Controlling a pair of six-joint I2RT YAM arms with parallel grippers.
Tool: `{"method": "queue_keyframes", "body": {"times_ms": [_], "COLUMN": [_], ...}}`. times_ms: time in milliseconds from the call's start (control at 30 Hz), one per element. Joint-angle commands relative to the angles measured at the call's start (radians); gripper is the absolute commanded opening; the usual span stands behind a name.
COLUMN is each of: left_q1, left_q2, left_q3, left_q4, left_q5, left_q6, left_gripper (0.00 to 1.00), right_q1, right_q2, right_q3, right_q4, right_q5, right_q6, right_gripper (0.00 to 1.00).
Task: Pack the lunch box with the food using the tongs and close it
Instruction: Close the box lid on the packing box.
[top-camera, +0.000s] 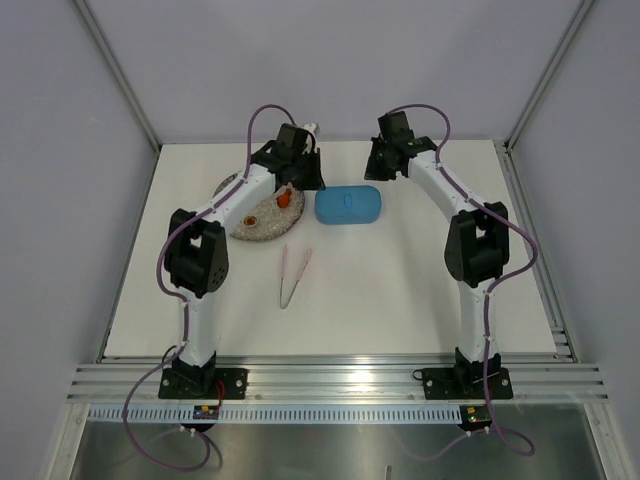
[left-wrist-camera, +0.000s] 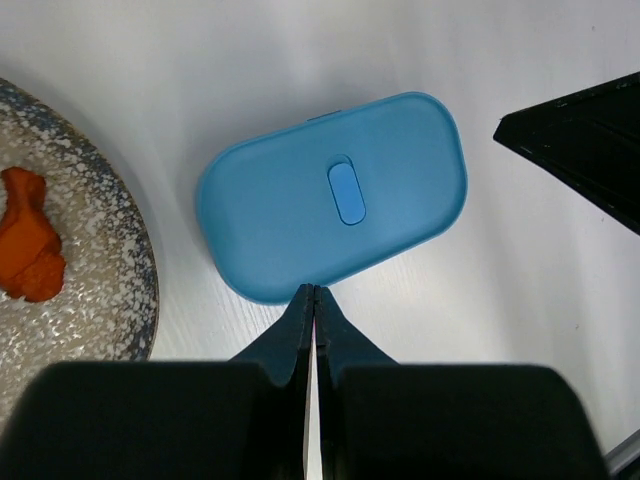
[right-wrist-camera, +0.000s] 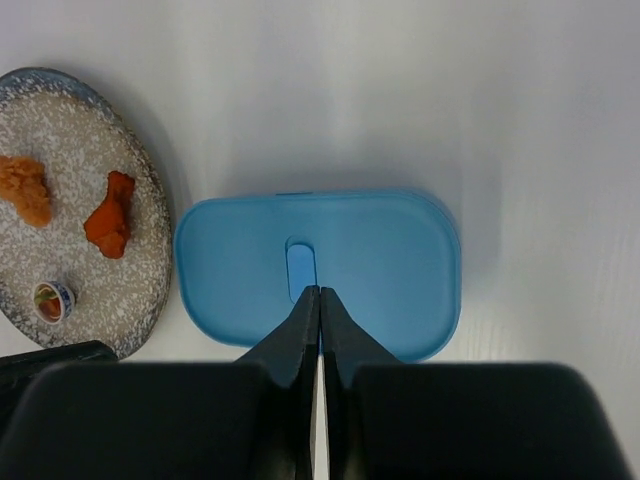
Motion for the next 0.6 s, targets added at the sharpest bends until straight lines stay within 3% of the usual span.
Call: {"method": "queue_keyframes", "body": {"times_ms": [0,233,400,567], "left_q1": [0.009,0.006,0.006,0.006], "left_q2": [0.089,0.187,0.148,0.065], "left_q3": [0.039,0.036,-0.022,-0.027], "left_q4": [0.021,0.017,0.023,0.021], "left_q5": [0.048,0.082,0.076,0.059], "left_q6": [-0.013,-0.015,-0.01,0.001], "left_gripper": [0.0,0.0,0.0,0.0], "right_q1": [0.003,0.003,0.003,0.006], "right_q2": [0.077,0.176,0.106,0.009], "right_q3": [0.019,-0.05,-0.132,-0.105], "right_q4": [-0.063,-0.063,-0.015,-0.008], "right_q5": [0.028,0.03,0.027,0.025], "right_q6": [-0.009,0.008,0.014,0.01], "right_gripper": [0.05,0.03,0.01,0.01]}}
